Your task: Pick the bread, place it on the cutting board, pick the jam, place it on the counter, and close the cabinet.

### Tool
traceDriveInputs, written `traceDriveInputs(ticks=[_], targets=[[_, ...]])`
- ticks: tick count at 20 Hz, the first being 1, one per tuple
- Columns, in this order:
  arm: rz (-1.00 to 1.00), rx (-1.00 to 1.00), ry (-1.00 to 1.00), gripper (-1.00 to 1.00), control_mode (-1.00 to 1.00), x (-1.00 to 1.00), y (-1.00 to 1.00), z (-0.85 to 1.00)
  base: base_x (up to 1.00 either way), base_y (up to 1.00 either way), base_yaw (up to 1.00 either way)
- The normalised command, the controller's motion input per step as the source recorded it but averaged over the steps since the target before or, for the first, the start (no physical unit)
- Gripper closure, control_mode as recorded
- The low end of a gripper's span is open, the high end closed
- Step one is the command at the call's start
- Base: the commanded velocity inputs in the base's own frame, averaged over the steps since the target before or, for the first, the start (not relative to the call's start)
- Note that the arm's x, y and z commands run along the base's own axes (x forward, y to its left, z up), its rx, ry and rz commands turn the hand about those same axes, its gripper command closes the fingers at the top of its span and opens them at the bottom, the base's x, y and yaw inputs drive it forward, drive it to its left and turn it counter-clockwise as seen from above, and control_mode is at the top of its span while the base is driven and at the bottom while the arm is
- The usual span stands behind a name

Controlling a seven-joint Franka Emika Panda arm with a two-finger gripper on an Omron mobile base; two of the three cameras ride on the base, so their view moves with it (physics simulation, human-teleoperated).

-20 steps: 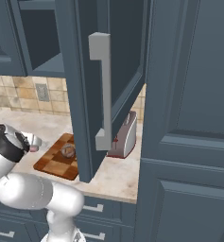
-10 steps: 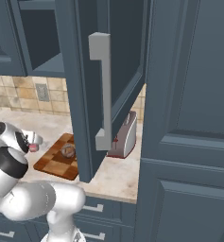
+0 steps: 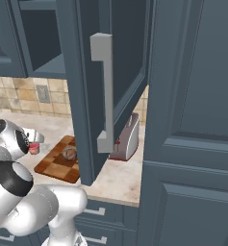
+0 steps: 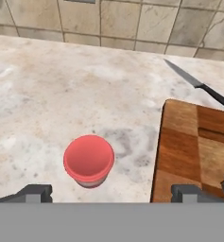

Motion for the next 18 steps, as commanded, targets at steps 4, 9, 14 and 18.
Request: traceDriveInputs(ticks=[4, 9, 14, 18], targets=[[0.00, 0.00, -0.02, -1.00, -1.00, -0.16, -0.14, 0.29, 0.00, 0.00, 0.00], [0.00, 0.00, -0.01, -1.00, -1.00, -0.10, -0.11, 0.29, 0.00, 0.00, 0.00], [0.00, 0.00, 0.00, -1.00, -1.00, -0.09, -0.06, 0.30, 0.00, 0.00, 0.00], [0.00, 0.00, 0.00, -1.00, -1.00, -0.12, -0.07, 0.29, 0.00, 0.00, 0.00]])
